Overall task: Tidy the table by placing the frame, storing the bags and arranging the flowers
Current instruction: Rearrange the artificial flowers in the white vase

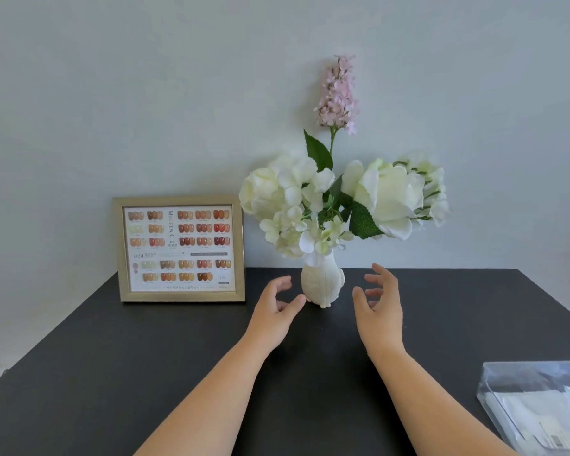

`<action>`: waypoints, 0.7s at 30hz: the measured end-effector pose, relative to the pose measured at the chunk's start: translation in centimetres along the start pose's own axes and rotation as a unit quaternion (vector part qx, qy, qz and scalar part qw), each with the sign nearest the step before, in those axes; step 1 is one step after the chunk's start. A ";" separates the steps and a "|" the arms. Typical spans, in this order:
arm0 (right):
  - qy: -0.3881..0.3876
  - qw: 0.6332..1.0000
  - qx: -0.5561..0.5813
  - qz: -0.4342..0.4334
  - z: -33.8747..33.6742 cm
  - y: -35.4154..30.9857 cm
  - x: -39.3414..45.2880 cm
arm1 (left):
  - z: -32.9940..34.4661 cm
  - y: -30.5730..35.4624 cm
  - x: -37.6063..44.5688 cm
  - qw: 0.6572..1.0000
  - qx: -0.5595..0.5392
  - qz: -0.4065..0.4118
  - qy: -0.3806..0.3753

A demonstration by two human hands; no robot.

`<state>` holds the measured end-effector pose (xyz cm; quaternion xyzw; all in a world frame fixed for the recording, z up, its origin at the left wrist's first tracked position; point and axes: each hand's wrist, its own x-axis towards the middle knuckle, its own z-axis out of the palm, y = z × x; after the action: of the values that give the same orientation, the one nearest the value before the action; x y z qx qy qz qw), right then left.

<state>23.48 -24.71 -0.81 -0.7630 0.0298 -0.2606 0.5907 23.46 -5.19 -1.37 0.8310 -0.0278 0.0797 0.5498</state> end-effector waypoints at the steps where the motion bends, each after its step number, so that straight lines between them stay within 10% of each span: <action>1: 0.024 0.999 0.026 -0.010 -0.3 -0.8 -0.2 | -0.3 0.4 -0.2 1.000 -0.006 0.006 0.005; 6: 0.081 0.990 0.099 -0.055 -1.9 -6.0 -0.1 | -2.0 4.5 -1.9 0.980 -0.038 0.126 0.151; 12: 0.111 0.941 -0.122 -0.297 -4.1 -10.5 1.3 | -4.3 10.3 -2.2 0.844 0.158 0.419 0.294; 21: 0.042 0.878 -0.329 -0.346 -5.9 -13.6 5.3 | -5.1 14.6 -0.7 0.830 0.304 0.356 0.303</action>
<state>21.98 -27.71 14.59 -0.8633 -0.1273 -0.4554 0.1764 20.25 -6.31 13.77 0.8228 -0.1285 0.5222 0.1837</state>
